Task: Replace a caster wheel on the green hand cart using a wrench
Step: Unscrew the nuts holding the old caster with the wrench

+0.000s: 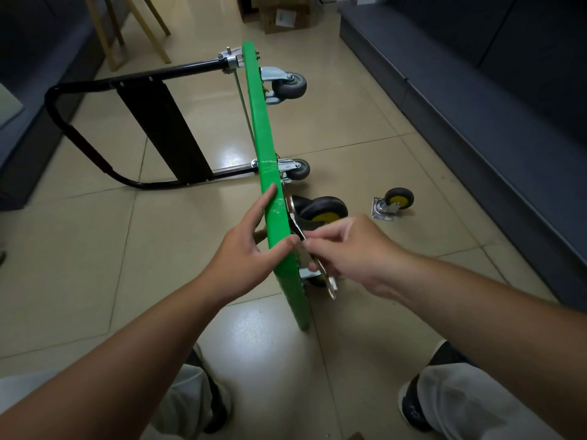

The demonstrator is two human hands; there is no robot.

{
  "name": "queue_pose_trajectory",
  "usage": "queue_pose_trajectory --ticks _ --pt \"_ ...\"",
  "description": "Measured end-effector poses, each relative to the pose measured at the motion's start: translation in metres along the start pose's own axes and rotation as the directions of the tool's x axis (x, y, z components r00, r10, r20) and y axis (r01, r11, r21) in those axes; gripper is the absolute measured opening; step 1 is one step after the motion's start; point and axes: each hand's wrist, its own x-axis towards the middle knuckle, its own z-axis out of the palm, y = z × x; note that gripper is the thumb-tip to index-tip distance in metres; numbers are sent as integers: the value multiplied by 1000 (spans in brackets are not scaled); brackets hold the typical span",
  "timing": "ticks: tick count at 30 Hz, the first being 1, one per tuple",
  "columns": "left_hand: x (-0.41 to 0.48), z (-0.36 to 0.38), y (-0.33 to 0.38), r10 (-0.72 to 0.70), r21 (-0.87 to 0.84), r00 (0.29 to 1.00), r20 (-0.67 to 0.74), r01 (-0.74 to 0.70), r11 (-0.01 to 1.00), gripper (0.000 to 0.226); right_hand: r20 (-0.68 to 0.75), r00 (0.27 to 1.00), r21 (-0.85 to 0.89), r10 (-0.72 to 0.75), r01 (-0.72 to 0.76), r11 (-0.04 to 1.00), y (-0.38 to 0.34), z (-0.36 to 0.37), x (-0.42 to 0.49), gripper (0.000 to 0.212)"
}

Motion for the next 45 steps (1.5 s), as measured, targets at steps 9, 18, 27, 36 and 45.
queue_pose_trajectory --ticks 9,18,27,36,45 --pt "-1 2 4 -15 39 1000 -9 15 999 87 -69 948 -167 -312 297 940 85 21 28 46" --pt "0 -7 0 -5 32 1000 -6 5 999 82 46 947 -300 -318 316 900 83 -1 24 47" --pt "-5 -17 -2 -7 -21 1000 9 8 1000 80 -104 993 207 54 -31 978 2 3 -11 9" --pt "0 -20 -11 10 -57 1000 27 -8 998 83 161 946 135 281 -303 943 -59 14 12 21" --pt "-1 -23 -13 18 -14 998 63 -17 1000 83 147 971 -5 189 -191 982 -44 18 5 16"
